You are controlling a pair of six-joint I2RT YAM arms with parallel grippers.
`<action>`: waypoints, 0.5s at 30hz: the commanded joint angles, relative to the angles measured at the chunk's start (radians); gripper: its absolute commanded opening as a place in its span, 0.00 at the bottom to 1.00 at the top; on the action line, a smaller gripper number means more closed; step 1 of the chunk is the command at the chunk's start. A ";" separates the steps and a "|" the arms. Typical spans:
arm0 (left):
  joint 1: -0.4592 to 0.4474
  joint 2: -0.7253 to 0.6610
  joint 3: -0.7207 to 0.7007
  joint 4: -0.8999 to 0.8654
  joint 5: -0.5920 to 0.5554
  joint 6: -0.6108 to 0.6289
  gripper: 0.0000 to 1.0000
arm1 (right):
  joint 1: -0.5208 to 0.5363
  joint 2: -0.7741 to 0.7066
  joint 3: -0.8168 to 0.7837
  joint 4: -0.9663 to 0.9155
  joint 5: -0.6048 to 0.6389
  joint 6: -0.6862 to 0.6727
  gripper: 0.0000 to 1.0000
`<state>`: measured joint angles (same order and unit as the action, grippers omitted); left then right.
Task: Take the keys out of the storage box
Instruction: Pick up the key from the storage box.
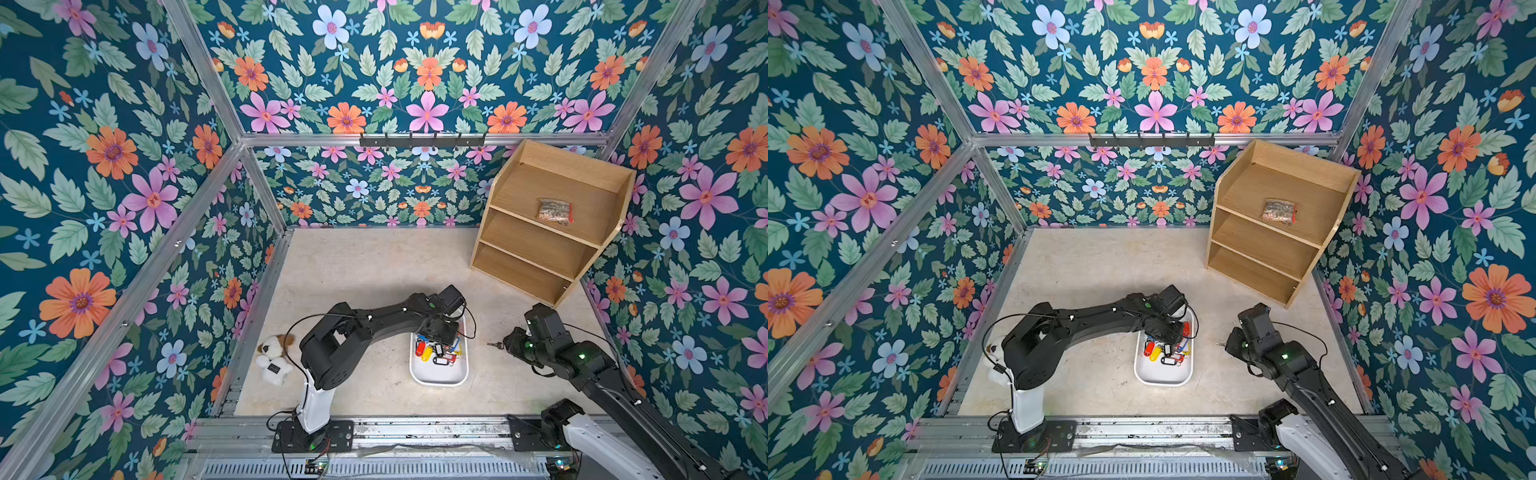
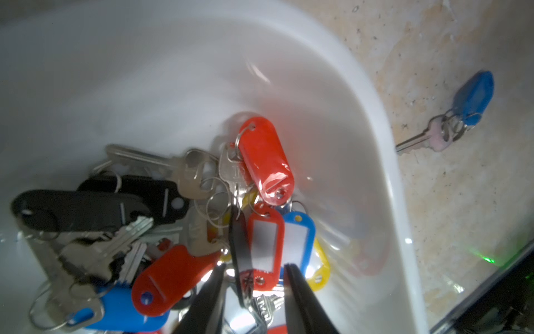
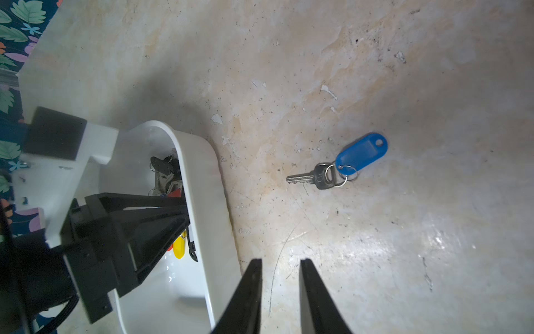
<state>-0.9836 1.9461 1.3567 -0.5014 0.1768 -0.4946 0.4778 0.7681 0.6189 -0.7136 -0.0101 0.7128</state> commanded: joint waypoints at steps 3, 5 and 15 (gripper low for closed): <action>-0.001 0.007 0.015 -0.015 -0.017 -0.001 0.28 | 0.001 -0.001 -0.010 -0.002 -0.003 0.005 0.23; -0.001 0.014 0.018 -0.019 -0.019 0.001 0.25 | 0.001 -0.002 -0.007 -0.004 -0.004 0.003 0.23; -0.001 0.032 0.025 -0.031 -0.026 0.001 0.16 | 0.001 -0.008 -0.004 -0.012 -0.001 0.003 0.20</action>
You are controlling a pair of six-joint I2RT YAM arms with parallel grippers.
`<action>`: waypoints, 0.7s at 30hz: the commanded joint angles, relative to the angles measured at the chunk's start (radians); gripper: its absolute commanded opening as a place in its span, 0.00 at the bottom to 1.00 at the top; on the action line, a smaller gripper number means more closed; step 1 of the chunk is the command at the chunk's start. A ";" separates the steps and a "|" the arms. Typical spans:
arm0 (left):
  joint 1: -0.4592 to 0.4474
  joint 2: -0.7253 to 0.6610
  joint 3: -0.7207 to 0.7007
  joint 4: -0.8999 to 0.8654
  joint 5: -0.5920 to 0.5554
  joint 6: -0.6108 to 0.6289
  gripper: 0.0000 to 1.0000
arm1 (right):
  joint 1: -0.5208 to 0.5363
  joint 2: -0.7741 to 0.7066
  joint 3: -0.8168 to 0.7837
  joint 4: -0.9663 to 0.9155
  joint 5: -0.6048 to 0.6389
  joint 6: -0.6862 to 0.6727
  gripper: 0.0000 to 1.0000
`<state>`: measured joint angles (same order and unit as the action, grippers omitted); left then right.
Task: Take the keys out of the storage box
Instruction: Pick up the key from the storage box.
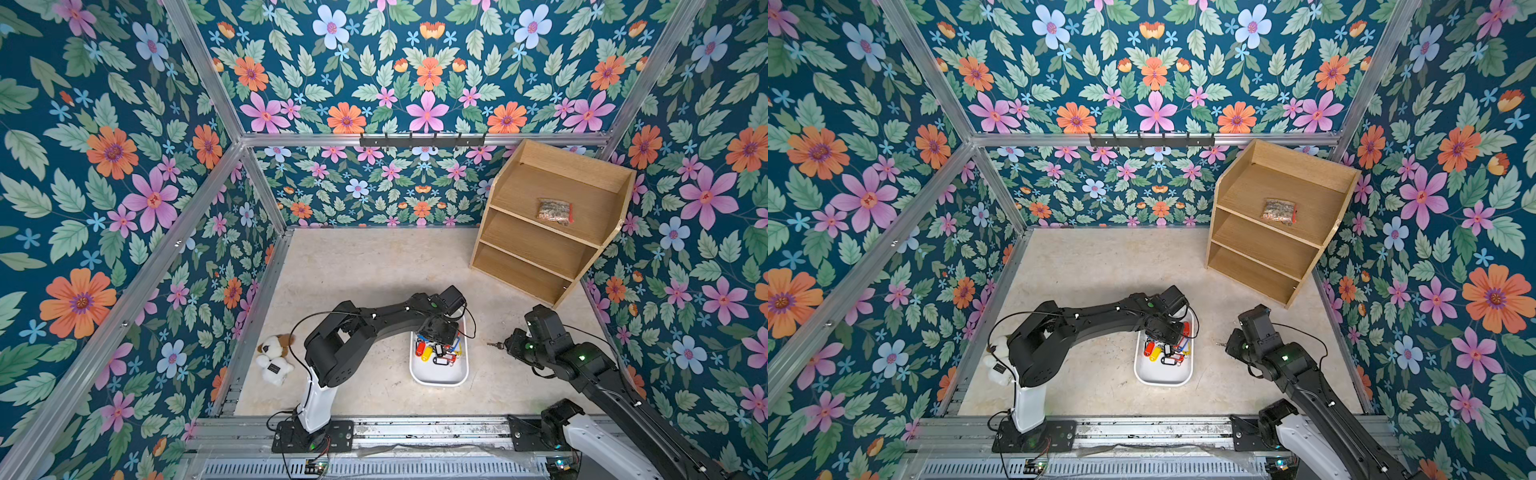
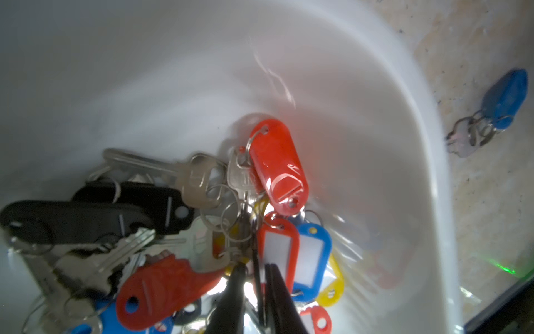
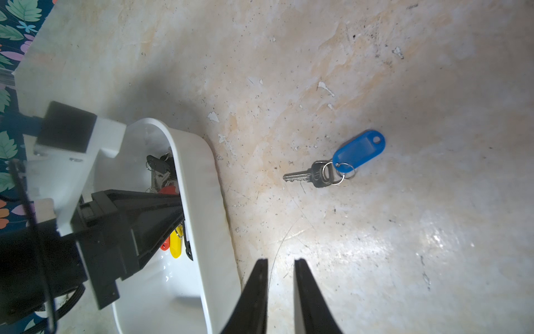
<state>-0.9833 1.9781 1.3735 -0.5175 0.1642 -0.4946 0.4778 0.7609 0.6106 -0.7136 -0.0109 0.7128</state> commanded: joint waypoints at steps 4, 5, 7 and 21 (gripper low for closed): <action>-0.001 -0.005 0.022 -0.031 -0.019 0.007 0.11 | 0.000 0.000 0.008 -0.013 0.000 0.002 0.20; -0.002 -0.010 0.027 -0.037 -0.022 0.009 0.10 | 0.000 0.001 0.008 -0.014 0.000 0.001 0.19; -0.001 -0.020 0.036 -0.048 -0.029 0.010 0.07 | 0.001 0.002 0.009 -0.014 0.000 0.001 0.20; 0.012 -0.126 0.073 -0.116 -0.054 0.009 0.00 | 0.001 0.005 0.010 -0.013 -0.003 0.000 0.19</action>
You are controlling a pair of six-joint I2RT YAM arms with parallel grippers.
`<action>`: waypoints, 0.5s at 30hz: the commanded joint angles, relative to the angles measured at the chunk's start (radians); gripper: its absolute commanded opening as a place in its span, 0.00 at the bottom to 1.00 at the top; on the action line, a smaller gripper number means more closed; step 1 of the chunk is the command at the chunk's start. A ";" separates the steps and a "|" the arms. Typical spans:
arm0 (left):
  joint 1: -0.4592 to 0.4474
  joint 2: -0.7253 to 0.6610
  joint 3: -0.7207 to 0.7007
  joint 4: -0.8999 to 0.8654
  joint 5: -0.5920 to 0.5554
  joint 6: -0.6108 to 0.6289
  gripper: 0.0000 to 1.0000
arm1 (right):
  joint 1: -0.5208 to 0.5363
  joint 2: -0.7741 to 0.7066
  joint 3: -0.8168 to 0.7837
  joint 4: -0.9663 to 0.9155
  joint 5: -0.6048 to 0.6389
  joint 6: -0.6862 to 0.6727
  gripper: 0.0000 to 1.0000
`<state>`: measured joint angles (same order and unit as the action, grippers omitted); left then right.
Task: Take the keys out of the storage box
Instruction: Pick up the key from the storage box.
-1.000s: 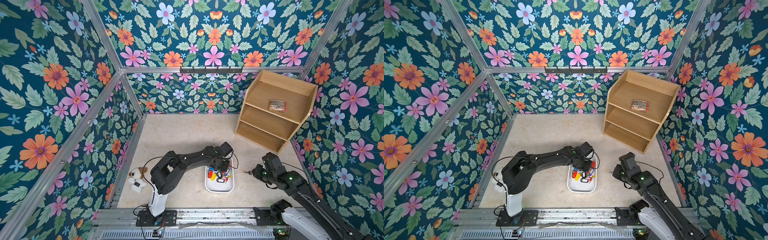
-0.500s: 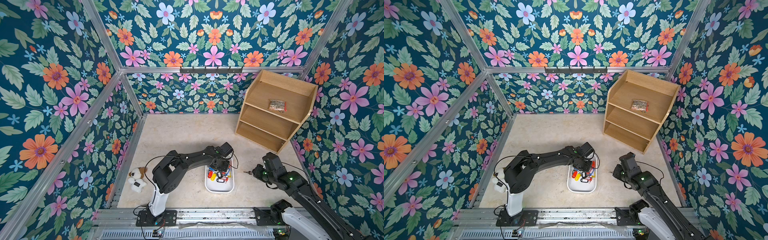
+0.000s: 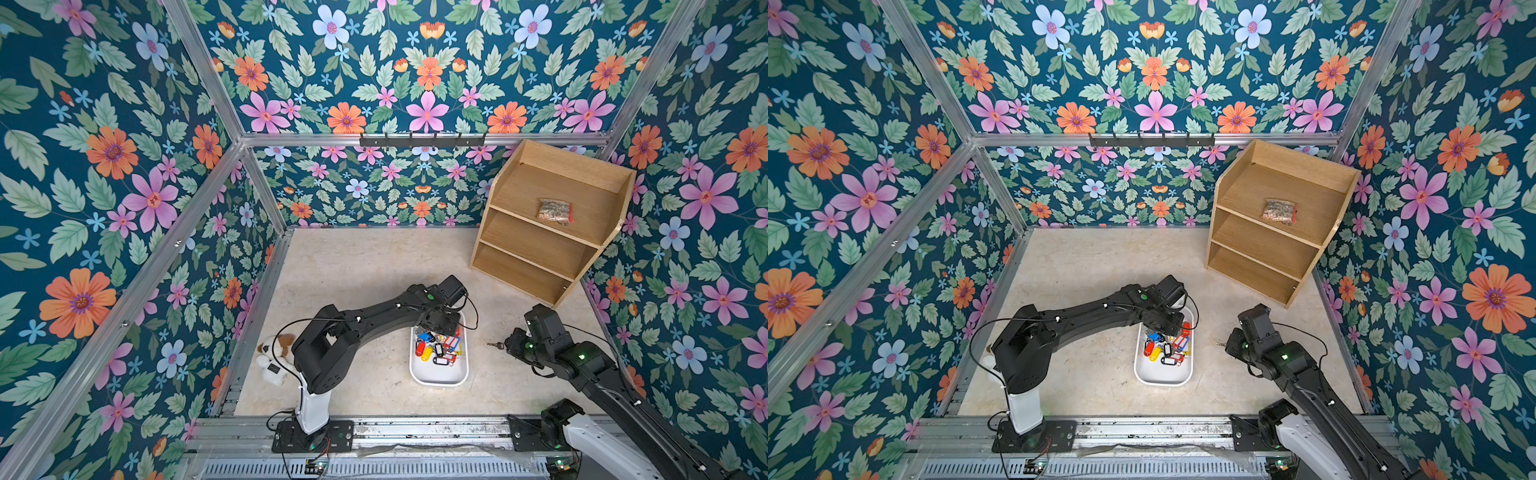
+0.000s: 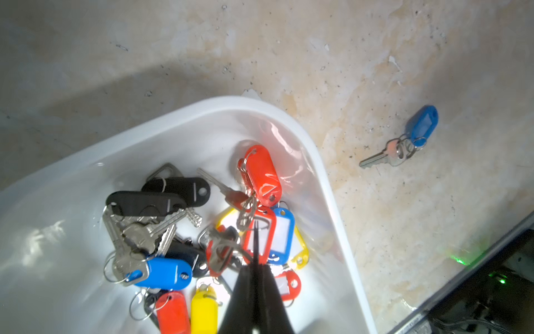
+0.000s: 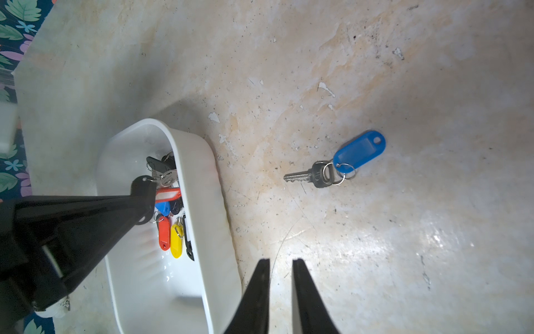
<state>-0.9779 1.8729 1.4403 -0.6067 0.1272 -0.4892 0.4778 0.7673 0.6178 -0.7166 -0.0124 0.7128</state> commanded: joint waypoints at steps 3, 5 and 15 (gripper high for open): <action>0.026 -0.062 0.000 -0.037 -0.018 -0.011 0.00 | 0.001 -0.002 0.002 -0.009 -0.005 0.002 0.19; 0.046 -0.097 -0.010 -0.042 -0.018 -0.021 0.00 | 0.001 -0.004 -0.001 -0.006 -0.012 0.001 0.19; 0.116 -0.182 -0.098 -0.013 0.057 -0.042 0.00 | 0.001 -0.007 -0.015 0.015 -0.032 0.013 0.19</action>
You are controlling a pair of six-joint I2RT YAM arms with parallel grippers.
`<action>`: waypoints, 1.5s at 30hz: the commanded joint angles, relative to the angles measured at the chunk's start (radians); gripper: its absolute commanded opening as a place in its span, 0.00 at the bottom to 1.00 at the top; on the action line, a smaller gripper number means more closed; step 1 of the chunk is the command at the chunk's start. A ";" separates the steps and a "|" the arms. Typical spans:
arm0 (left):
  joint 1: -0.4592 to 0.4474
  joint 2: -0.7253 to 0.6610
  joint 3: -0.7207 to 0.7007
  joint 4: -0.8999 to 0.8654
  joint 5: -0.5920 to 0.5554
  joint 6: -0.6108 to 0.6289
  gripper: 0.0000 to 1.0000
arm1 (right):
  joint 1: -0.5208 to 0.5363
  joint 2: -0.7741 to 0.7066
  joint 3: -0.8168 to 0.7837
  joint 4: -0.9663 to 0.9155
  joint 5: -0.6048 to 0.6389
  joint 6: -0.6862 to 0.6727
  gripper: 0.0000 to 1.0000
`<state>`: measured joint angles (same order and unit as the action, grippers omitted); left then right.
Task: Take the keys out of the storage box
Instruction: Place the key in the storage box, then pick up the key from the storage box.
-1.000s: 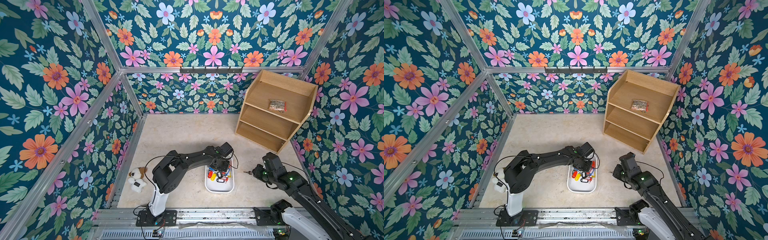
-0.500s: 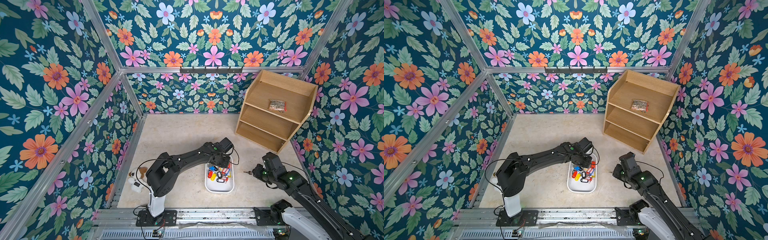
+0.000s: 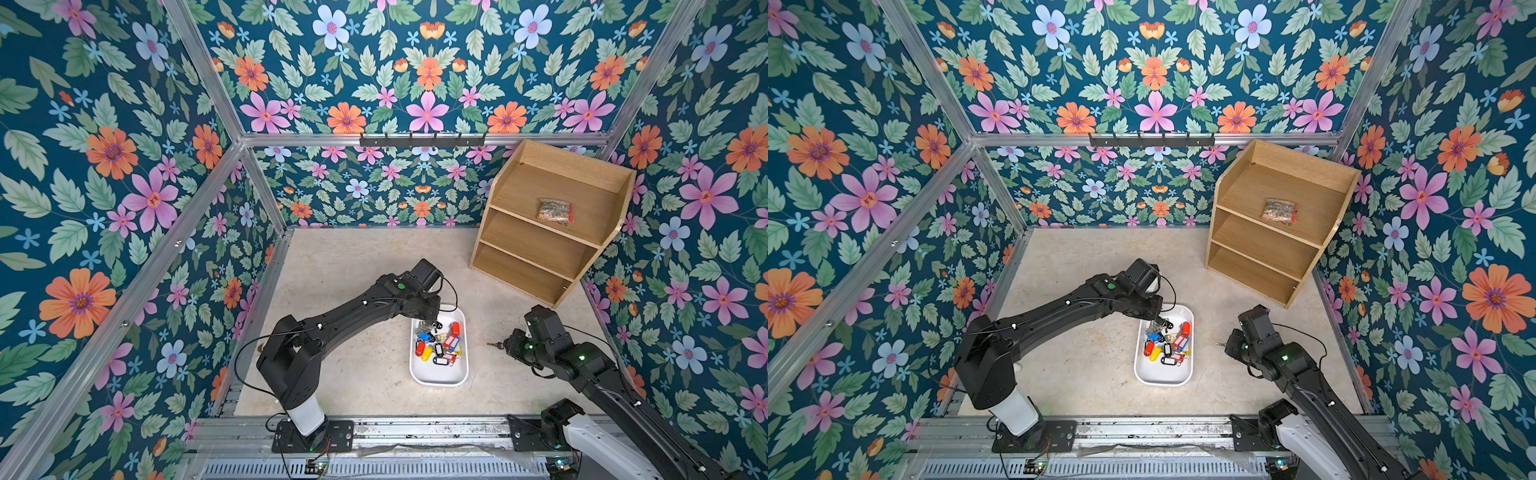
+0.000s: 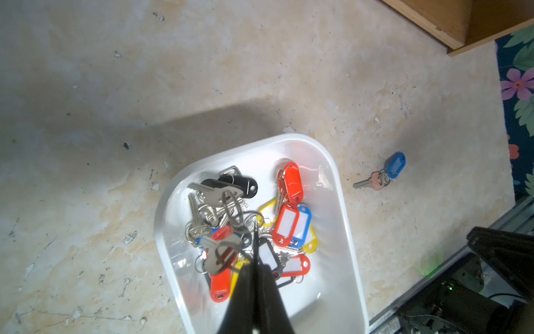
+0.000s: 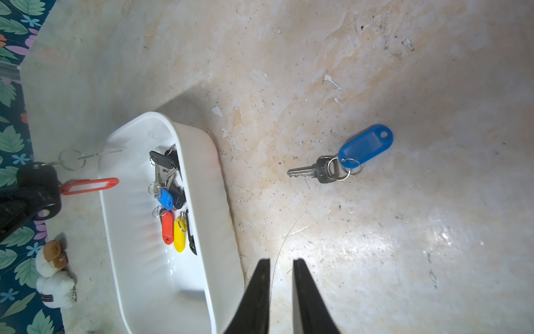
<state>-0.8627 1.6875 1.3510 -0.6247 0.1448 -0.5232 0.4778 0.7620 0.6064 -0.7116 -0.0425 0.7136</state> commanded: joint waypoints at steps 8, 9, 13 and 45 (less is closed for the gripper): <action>-0.010 0.037 -0.057 0.061 0.094 -0.043 0.00 | 0.001 -0.016 -0.007 -0.007 0.000 0.012 0.21; -0.012 0.042 -0.062 0.062 0.096 -0.047 0.05 | 0.001 -0.019 -0.009 -0.008 -0.001 0.012 0.23; -0.025 0.044 -0.075 0.064 0.091 -0.057 0.55 | 0.001 -0.023 -0.015 -0.008 -0.003 0.015 0.39; -0.054 0.198 -0.045 0.073 -0.013 -0.048 0.49 | 0.001 -0.023 -0.024 -0.003 -0.012 0.020 0.34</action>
<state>-0.9134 1.8832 1.3071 -0.5575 0.1322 -0.5686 0.4778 0.7406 0.5785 -0.7097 -0.0551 0.7349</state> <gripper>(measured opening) 0.500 0.342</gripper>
